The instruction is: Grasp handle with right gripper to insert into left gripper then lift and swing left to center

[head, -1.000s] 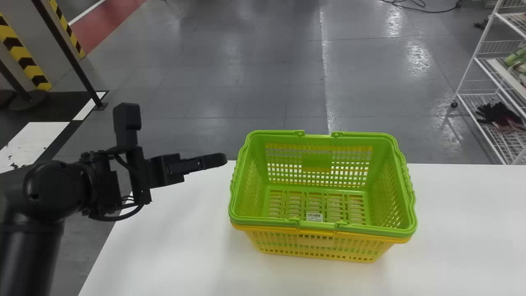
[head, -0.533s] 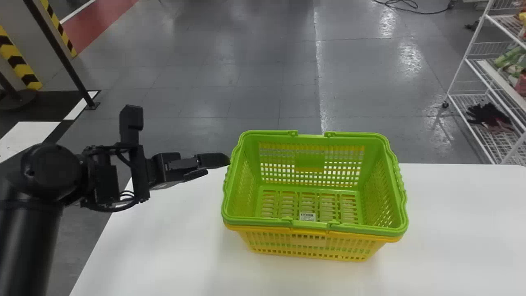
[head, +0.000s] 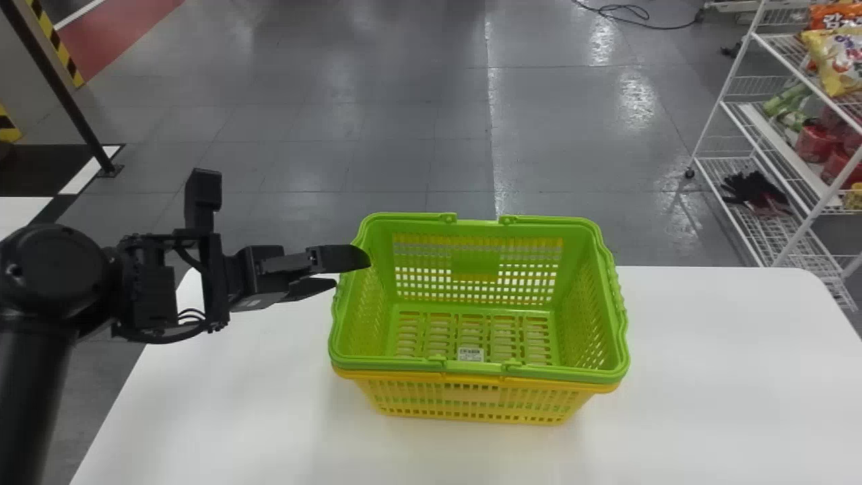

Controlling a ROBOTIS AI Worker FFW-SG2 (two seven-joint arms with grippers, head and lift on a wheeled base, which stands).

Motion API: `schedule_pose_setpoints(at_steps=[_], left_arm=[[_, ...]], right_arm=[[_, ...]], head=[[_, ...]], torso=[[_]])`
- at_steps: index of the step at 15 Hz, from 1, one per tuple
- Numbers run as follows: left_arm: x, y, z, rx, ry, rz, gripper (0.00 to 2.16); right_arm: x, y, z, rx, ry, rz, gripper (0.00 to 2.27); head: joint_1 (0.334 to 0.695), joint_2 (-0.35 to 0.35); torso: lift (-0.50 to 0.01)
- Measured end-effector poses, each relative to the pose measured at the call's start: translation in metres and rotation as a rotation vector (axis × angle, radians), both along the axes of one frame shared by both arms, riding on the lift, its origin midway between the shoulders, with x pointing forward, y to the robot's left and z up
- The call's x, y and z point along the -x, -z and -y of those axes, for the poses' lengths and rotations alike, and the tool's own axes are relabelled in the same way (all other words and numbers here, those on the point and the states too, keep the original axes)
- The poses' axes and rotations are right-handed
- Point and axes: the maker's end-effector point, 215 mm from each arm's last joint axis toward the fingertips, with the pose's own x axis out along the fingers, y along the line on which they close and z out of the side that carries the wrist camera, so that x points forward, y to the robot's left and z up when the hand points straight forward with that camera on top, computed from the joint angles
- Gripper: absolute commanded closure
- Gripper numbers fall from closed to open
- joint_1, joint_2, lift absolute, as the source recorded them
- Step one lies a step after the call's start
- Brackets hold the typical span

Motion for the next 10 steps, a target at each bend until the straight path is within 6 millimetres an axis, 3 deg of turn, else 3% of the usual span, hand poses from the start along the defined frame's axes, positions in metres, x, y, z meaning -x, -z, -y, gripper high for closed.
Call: schedule_pose_setpoints(at_steps=[5,10], left_arm=[[0.000,-0.009,0.008,0.022,0.015,0.008,0.10],[0.017,-0.037,0.028,0.100,0.086,0.000,0.10]], right_arm=[[0.000,0.002,0.002,0.003,0.004,-0.002,0.12],[0.001,0.006,0.004,0.004,0.008,-0.008,0.12]], head=[[0.695,0.047],[0.695,0.019]], torso=[[-0.093],[-0.093]])
